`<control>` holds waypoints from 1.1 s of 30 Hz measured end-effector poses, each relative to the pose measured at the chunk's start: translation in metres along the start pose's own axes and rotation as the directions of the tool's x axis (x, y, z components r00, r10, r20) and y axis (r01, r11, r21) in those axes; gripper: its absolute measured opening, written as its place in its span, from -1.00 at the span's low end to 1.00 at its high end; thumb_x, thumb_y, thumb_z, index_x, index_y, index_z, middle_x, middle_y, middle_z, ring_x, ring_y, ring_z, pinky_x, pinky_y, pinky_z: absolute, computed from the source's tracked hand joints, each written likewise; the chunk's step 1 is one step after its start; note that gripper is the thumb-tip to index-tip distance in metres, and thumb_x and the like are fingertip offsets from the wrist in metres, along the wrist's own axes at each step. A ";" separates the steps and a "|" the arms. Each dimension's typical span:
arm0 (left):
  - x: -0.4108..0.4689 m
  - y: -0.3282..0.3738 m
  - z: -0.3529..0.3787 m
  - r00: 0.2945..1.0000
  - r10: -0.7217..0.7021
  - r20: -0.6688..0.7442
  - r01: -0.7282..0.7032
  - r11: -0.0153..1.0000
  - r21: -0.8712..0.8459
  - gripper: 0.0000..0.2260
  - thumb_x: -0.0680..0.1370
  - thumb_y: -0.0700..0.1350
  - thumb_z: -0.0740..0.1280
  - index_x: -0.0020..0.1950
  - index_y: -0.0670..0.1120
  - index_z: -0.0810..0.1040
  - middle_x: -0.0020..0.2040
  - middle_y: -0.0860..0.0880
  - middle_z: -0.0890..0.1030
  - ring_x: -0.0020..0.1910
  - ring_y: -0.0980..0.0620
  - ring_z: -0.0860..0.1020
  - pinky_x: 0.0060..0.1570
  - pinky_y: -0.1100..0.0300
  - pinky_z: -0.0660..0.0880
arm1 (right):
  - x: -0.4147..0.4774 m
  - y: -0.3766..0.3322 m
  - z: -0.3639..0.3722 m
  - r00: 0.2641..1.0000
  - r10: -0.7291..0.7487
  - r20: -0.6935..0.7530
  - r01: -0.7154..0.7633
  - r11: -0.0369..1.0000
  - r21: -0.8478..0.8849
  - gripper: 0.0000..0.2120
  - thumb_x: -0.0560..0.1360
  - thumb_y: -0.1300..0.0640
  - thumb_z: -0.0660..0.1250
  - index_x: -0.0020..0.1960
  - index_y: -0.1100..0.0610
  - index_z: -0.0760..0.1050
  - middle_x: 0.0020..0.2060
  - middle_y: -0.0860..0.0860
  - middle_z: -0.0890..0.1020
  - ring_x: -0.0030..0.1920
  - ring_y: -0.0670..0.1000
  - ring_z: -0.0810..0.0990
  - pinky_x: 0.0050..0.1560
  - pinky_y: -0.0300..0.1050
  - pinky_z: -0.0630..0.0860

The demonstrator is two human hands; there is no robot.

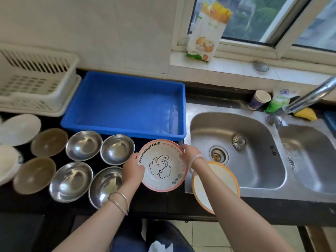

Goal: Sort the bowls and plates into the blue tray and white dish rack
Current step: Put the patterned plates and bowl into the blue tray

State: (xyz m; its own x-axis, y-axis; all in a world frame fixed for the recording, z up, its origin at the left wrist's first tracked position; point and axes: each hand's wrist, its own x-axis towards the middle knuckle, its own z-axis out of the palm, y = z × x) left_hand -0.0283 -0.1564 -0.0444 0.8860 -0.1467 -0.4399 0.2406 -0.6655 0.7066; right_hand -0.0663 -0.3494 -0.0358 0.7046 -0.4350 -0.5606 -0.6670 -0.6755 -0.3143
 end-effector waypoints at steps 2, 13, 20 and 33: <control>0.003 -0.002 -0.001 1.000 -0.030 -0.005 0.029 0.999 -0.043 -0.64 0.46 -0.40 0.16 0.17 -0.10 0.49 0.08 -0.09 0.61 -0.06 -0.02 0.53 -0.19 0.13 0.48 | 0.003 0.003 0.000 1.000 -0.016 -0.010 0.017 0.999 0.033 -0.78 0.52 0.20 0.11 0.03 0.11 0.50 -0.17 0.06 0.54 -0.14 0.10 0.56 -0.07 -0.04 0.56; 0.025 0.015 -0.044 0.999 -0.054 -0.005 0.051 0.961 -0.271 -0.75 0.45 -0.29 0.28 0.05 -0.06 0.58 -0.05 0.01 0.65 -0.05 -0.03 0.62 -0.01 -0.05 0.58 | -0.007 -0.007 -0.032 0.998 -0.063 -0.013 0.063 0.922 0.382 -0.89 0.50 0.24 0.26 -0.02 0.14 0.53 -0.10 0.18 0.65 -0.21 0.20 0.68 -0.28 0.12 0.66; 0.055 0.036 -0.094 0.993 0.000 -0.121 -0.056 0.885 -0.463 -0.89 0.50 -0.09 0.33 -0.04 -0.10 0.59 -0.07 -0.08 0.66 -0.09 -0.03 0.61 -0.10 0.11 0.56 | 0.005 -0.061 -0.062 0.998 -0.048 -0.043 0.064 0.801 0.596 -0.83 0.49 0.31 0.28 0.07 0.17 0.51 -0.22 0.13 0.63 -0.38 0.07 0.66 -0.52 -0.13 0.59; 0.171 0.023 -0.154 0.986 -0.122 -0.111 0.026 0.781 -0.624 -0.88 0.57 -0.20 0.20 0.06 -0.06 0.47 0.04 -0.07 0.52 -0.07 -0.04 0.54 -0.30 0.17 0.53 | 0.102 -0.194 -0.045 0.997 0.035 0.068 -0.076 0.533 0.843 -0.73 0.47 0.40 0.27 0.16 0.27 0.47 -0.30 0.18 0.62 -0.51 0.07 0.64 -0.52 -0.13 0.58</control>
State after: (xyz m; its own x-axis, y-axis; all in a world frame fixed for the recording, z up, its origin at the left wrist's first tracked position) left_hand 0.1900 -0.0840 -0.0183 0.8886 0.0182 -0.4584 0.4585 -0.0676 0.8861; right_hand 0.1454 -0.2897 0.0024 0.6629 -0.4168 -0.6220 -0.6131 0.1747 -0.7705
